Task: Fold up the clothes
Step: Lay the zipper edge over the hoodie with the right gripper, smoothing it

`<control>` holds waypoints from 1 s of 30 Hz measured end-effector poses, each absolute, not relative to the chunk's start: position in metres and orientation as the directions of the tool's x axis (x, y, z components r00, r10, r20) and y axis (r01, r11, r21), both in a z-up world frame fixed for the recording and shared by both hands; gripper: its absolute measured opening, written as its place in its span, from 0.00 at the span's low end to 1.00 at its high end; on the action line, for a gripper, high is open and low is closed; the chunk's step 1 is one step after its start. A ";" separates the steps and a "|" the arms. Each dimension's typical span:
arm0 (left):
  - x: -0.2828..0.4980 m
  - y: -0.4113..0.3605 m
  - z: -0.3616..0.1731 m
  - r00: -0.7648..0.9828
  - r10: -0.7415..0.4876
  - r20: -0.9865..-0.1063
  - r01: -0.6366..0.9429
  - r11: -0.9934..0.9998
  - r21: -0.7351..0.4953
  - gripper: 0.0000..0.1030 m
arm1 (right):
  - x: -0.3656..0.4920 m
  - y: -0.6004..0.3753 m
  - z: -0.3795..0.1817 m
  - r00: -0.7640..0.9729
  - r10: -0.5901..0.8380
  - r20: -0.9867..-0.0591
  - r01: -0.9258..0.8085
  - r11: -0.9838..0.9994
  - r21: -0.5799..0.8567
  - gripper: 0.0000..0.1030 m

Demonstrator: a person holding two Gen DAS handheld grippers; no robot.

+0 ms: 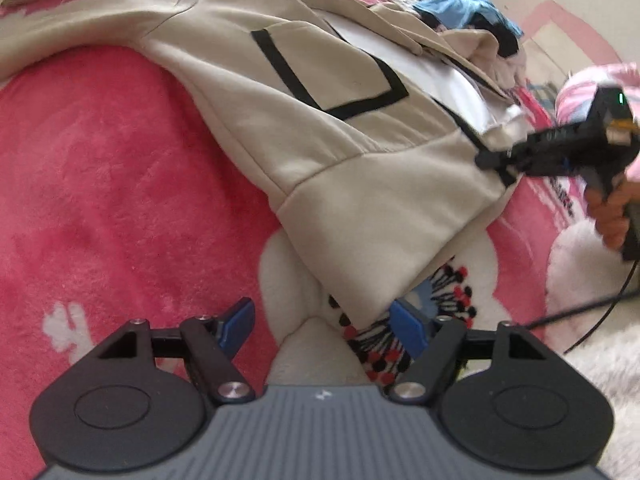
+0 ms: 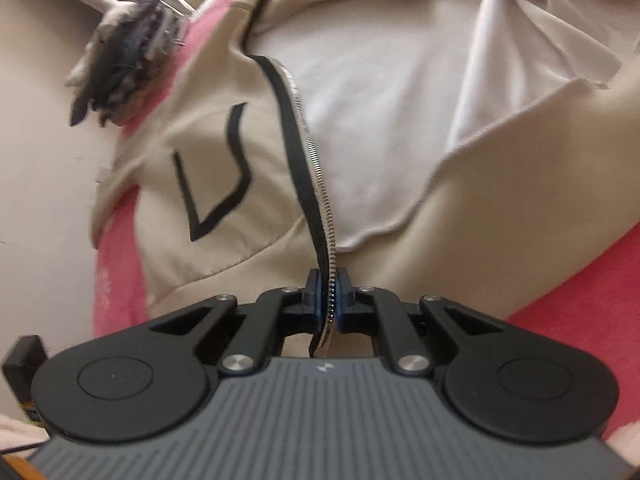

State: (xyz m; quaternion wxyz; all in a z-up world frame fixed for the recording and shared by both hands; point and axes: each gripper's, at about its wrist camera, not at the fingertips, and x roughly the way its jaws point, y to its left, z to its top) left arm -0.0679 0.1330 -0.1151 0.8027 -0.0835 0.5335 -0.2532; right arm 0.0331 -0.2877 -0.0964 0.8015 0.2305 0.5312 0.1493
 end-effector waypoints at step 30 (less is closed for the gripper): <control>-0.011 0.117 -0.137 0.099 -0.582 -0.807 0.053 0.813 -0.580 0.05 | 0.026 -0.277 -0.114 0.295 0.494 -0.818 0.020 0.852 0.522 0.05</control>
